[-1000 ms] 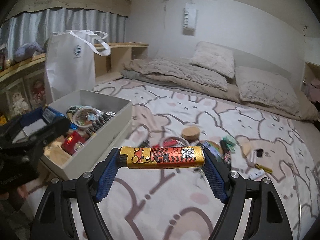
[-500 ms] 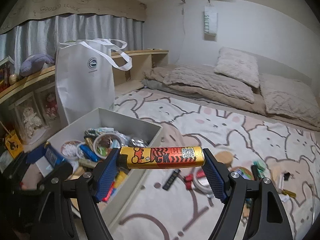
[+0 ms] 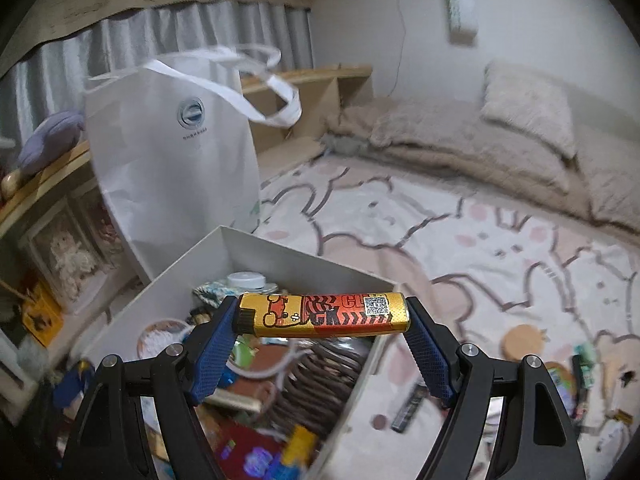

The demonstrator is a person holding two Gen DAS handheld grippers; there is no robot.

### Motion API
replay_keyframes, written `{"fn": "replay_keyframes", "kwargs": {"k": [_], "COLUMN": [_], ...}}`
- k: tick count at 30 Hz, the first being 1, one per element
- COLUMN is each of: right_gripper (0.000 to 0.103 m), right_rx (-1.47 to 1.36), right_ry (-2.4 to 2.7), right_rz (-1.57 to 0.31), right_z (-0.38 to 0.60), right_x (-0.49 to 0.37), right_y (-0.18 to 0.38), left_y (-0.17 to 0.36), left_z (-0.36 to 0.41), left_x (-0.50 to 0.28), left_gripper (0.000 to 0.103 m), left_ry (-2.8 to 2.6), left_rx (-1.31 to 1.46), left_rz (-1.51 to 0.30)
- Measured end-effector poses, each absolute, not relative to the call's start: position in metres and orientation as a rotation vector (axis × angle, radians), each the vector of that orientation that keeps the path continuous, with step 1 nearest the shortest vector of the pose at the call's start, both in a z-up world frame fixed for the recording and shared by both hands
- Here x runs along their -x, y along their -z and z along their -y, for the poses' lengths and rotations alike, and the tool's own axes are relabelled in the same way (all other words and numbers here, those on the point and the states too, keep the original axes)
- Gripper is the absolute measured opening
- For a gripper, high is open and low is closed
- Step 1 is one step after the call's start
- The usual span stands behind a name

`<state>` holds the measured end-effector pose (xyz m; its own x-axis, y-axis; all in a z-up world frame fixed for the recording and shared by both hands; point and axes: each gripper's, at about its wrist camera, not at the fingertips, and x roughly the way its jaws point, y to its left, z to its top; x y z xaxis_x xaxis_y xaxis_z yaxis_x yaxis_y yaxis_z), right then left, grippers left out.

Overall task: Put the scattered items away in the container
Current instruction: 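Lower yellow-orange lighter into box and open right tool while left tool holds blue lighter, then lower the blue lighter into the box and open the left tool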

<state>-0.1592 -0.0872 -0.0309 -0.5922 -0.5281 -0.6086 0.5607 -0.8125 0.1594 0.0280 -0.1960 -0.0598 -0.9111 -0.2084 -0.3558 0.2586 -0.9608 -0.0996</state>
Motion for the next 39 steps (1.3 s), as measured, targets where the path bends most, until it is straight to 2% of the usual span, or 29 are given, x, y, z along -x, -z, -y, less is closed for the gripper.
{"fn": "replay_keyframes", "kwargs": {"k": [14, 15, 16, 17, 25, 34, 39], "right_gripper": [0.081, 0.085, 0.099, 0.103, 0.103, 0.103, 0.103], "right_rx": [-1.144, -1.145, -1.148, -1.143, -1.044, -0.944, -0.893], "right_ry": [2.276, 2.274, 2.271, 2.273, 2.307, 2.277, 2.255], "right_rz": [0.033, 0.039, 0.040, 0.039, 0.051, 0.034, 0.052], "right_z": [0.131, 0.132, 0.133, 0.133, 0.109, 0.069, 0.048], "right_x": [0.229, 0.231, 0.234, 0.235, 0.215, 0.155, 0.127], "right_y": [0.080, 0.083, 0.085, 0.085, 0.074, 0.053, 0.044], "left_y": [0.080, 0.081, 0.081, 0.082, 0.095, 0.093, 0.083], "left_z": [0.225, 0.226, 0.227, 0.228, 0.238, 0.238, 0.234], "left_x": [-0.015, -0.014, -0.013, -0.012, 0.000, 0.010, 0.021], "left_gripper": [0.084, 0.084, 0.084, 0.084, 0.084, 0.084, 0.084], "left_ry": [2.799, 2.798, 2.798, 2.794, 2.758, 2.768, 2.744], "left_rx": [-0.557, -0.560, -0.562, -0.565, -0.622, -0.704, -0.763], "left_rz": [-0.299, -0.303, -0.305, -0.307, -0.316, -0.342, -0.226]}}
